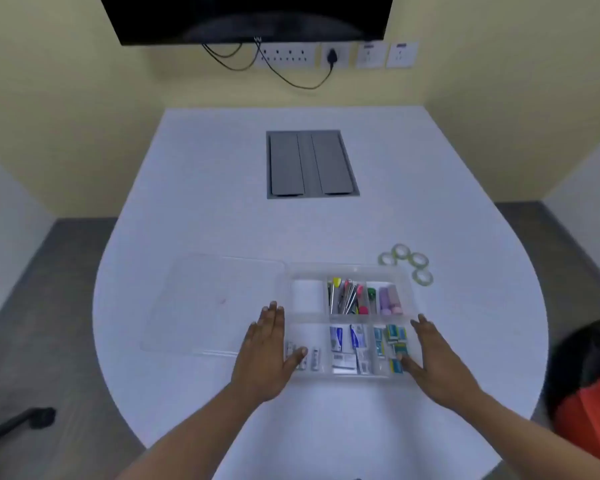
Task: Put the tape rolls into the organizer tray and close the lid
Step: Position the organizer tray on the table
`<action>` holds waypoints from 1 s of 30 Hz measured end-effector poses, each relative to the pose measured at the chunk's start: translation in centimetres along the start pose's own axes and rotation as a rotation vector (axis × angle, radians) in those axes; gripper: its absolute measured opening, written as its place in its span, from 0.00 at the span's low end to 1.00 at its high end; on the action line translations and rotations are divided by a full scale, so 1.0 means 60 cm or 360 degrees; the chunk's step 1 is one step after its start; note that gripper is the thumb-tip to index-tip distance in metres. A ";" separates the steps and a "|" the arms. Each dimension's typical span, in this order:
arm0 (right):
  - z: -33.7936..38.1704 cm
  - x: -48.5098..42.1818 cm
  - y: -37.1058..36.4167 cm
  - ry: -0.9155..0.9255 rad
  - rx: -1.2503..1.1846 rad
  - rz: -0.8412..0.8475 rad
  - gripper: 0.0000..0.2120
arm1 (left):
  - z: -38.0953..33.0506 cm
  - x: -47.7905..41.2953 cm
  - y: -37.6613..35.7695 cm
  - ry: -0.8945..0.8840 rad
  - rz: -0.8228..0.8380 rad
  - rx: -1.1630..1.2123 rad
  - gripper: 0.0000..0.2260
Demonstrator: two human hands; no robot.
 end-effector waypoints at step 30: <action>-0.084 -0.128 0.095 0.0079 -0.0384 -0.0322 0.19 | -0.252 -0.201 0.060 -0.0252 -0.0203 0.0298 0.25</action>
Point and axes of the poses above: each hand's wrist, its own x-axis away from the middle knuckle, its own y-axis out of the back of the hand, z = x × y, the point moved 9 cm from there along -x, towards the middle knuckle, and after that the axes turned 7 degrees about -x, right-handed, at the moved point
